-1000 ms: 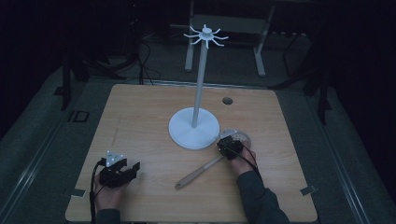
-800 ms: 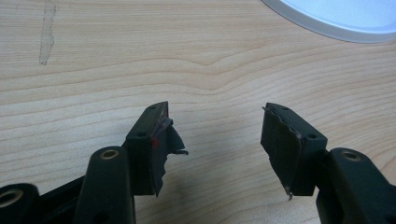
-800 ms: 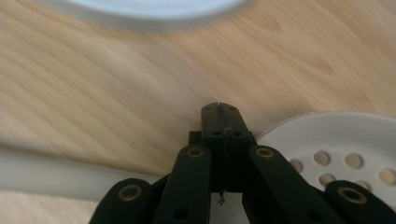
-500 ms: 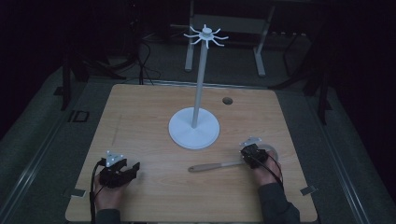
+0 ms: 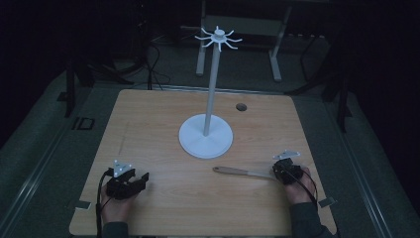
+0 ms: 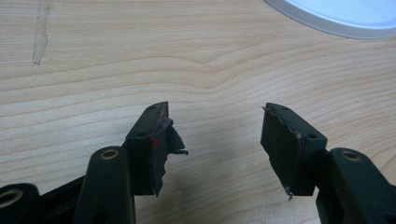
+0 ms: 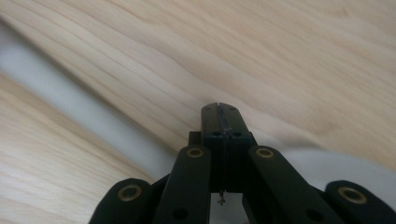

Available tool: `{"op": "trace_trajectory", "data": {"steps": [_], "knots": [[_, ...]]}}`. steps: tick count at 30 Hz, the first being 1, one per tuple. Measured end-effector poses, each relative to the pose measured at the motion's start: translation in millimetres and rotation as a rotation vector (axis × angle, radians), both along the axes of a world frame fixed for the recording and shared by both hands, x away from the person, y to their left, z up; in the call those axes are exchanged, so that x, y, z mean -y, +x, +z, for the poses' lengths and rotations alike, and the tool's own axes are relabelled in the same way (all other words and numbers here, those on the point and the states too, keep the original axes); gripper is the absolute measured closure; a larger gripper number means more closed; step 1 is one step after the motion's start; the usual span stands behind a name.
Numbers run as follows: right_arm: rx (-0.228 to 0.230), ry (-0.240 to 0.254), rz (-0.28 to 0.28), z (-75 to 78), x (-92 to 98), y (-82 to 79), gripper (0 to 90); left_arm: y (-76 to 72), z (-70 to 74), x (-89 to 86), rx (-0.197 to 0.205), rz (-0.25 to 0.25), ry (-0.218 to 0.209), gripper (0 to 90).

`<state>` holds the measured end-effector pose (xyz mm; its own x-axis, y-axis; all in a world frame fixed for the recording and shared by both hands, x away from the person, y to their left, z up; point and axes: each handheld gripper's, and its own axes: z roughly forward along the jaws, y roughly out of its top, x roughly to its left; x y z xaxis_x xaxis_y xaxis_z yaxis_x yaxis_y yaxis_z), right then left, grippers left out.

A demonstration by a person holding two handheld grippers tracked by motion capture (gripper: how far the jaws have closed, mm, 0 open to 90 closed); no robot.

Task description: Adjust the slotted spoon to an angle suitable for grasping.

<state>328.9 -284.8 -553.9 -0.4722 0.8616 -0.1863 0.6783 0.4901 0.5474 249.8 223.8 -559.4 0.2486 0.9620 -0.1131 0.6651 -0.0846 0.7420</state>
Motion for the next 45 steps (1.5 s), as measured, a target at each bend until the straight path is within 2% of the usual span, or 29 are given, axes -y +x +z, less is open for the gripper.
{"op": "trace_trajectory", "data": {"steps": [3,6,8,18,21,24,32,35,36,37,38,41,45], "knots": [[0.015,0.031,0.042,4.5,-4.2,0.9,90.0,0.3,-0.2,0.3,-0.002,0.001,0.000,42.8],[0.049,0.100,0.125,12.3,-10.2,1.3,89.3,0.3,-0.1,0.6,-0.001,0.000,-0.001,42.7],[0.064,0.122,0.180,18.2,-15.9,1.6,87.5,0.5,-0.3,0.8,-0.001,0.001,-0.001,42.8],[0.105,0.115,0.311,48.2,-40.0,9.9,74.1,1.1,-0.7,0.4,-0.003,0.000,-0.001,42.7],[0.075,0.116,0.373,54.0,-46.2,13.5,67.1,1.2,-0.8,0.4,-0.003,-0.001,0.000,42.7],[0.053,0.082,0.421,57.0,-53.0,15.9,62.0,1.0,-0.7,0.6,-0.003,-0.002,0.001,42.7],[0.007,0.000,0.501,60.1,-63.5,25.2,53.4,1.2,-0.8,0.5,-0.004,-0.003,0.001,42.7],[-0.031,-0.023,0.509,57.5,-66.1,29.7,51.4,1.6,-0.9,0.4,-0.004,-0.003,0.000,42.7],[-0.031,-0.023,0.509,57.5,-66.1,29.7,51.4,1.6,-0.9,0.4,-0.004,-0.003,0.000,42.7],[-0.059,-0.041,0.523,53.0,-68.6,31.8,50.7,1.5,-0.8,0.5,-0.003,-0.002,0.002,42.7],[-0.059,-0.041,0.523,53.0,-68.6,31.8,50.7,1.5,-0.8,0.5,-0.003,-0.002,0.002,42.7],[-0.102,-0.058,0.558,46.2,-71.7,32.4,49.6,1.6,-0.6,0.9,-0.002,-0.002,-0.001,42.7],[-0.157,-0.083,0.577,36.5,-74.0,33.6,47.0,1.8,-0.6,1.0,-0.002,-0.004,0.000,42.6]]}}
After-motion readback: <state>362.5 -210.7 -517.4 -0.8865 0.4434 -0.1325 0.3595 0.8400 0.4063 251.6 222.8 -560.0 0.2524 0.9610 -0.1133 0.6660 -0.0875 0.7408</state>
